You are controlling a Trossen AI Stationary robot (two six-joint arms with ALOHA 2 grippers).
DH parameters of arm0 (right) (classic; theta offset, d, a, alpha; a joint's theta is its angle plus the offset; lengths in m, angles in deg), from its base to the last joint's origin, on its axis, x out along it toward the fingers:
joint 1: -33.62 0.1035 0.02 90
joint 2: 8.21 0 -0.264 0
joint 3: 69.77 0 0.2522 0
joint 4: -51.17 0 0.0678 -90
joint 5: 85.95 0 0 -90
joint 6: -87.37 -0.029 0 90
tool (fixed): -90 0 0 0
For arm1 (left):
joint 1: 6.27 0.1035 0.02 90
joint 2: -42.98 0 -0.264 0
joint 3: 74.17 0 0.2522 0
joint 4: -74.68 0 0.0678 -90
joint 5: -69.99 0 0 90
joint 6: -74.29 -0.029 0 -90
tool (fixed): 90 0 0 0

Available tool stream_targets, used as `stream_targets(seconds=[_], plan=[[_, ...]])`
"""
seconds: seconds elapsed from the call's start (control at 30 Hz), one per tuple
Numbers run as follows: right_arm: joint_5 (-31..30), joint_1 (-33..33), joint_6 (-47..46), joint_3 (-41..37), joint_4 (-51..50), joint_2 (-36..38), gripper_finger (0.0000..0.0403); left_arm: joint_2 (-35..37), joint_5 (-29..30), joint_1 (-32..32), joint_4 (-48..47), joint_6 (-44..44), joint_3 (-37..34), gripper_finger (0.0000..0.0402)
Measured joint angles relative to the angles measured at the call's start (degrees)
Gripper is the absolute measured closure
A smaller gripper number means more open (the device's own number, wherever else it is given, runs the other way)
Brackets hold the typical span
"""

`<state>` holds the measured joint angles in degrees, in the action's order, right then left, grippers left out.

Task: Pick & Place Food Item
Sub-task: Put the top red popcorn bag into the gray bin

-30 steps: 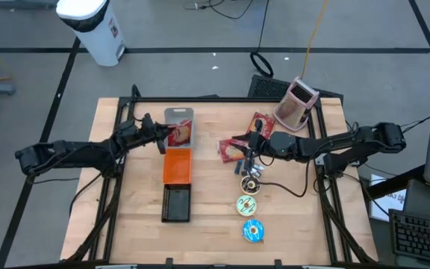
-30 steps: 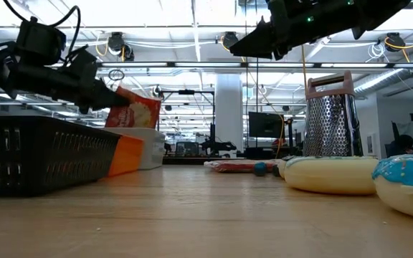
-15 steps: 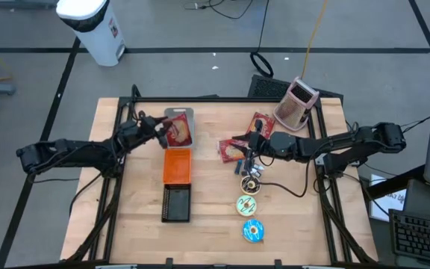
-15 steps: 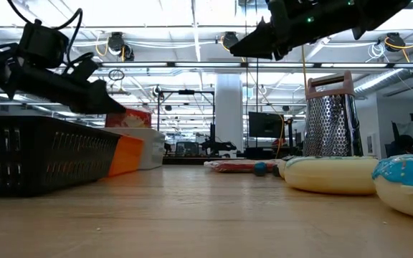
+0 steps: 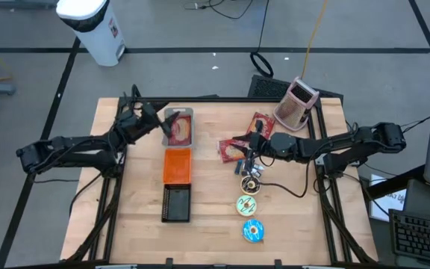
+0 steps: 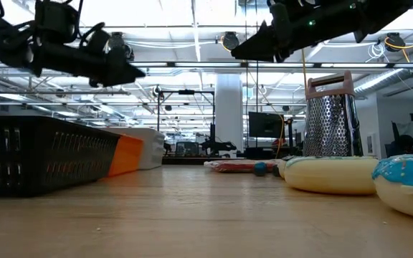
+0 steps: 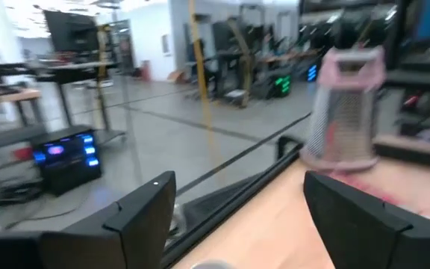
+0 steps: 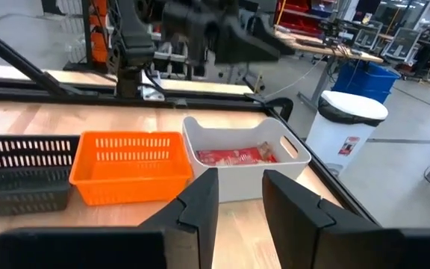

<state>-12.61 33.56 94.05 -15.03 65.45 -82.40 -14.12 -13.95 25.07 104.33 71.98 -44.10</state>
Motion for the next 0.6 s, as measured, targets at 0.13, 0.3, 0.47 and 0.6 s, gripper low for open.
stream_targets(seconds=[0.13, 0.3, 0.47, 0.6], plan=[[-4.4, 0.0, -3.1, 0.0, -2.6, 0.0, 0.0302, 0.0, -5.9, 0.0, -0.2, 5.0, 1.4, 0.0099], [-17.9, -1.2, -11.3, 0.0, -12.7, 0.0, 0.0286, 0.0, -11.2, -0.2, -3.0, 10.1, 1.4, 0.0103], [-16.8, -9.7, -30.7, 0.0, -29.9, 0.0, 0.0243, 0.0, -11.5, -1.5, -8.0, 11.7, 1.4, 0.0099], [-10.3, -19.1, -40.4, 0.0, -38.7, -1.1, 0.0188, 0.0, -10.1, -2.4, -11.0, 11.5, 1.4, 0.0102]])
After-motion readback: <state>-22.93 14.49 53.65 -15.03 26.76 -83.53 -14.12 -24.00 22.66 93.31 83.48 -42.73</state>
